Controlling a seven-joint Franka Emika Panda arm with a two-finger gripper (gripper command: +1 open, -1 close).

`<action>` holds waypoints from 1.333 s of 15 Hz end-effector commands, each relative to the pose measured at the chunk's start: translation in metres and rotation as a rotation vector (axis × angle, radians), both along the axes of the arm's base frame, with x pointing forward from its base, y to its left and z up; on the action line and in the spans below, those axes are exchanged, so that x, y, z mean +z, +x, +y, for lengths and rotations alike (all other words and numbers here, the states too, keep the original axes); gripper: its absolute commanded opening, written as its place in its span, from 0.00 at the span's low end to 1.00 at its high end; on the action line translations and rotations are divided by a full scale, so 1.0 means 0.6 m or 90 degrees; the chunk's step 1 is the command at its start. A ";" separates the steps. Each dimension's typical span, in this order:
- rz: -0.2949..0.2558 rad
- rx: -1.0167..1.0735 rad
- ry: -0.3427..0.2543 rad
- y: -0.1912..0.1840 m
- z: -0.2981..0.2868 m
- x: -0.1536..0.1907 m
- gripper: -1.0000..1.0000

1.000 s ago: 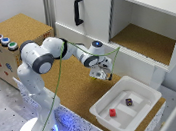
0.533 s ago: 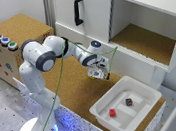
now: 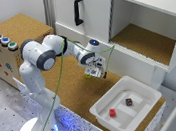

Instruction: Go push the yellow block to the left

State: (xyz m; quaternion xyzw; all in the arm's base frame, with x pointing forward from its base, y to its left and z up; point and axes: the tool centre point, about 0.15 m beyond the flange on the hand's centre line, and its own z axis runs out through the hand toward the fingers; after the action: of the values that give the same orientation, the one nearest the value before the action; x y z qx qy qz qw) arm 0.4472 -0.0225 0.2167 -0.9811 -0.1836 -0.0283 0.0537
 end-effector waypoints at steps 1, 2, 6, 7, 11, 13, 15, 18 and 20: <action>0.027 -0.011 0.041 -0.006 0.053 0.001 0.00; 0.027 -0.013 0.047 -0.007 0.061 -0.003 0.00; 0.032 -0.013 0.080 -0.011 0.095 -0.012 0.00; 0.032 -0.014 0.085 -0.014 0.099 -0.011 0.00; 0.034 -0.011 0.114 -0.026 0.119 0.001 0.00; 0.039 -0.003 0.128 -0.026 0.128 0.002 0.00; 0.043 0.008 0.148 -0.025 0.146 -0.003 0.00; 0.039 0.014 0.176 -0.029 0.178 -0.010 0.00; 0.041 0.024 0.184 -0.036 0.199 -0.011 0.00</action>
State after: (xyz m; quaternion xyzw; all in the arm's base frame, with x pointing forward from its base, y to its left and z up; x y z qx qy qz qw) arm 0.4304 0.0705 0.2178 -0.9712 -0.1795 -0.0140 0.1563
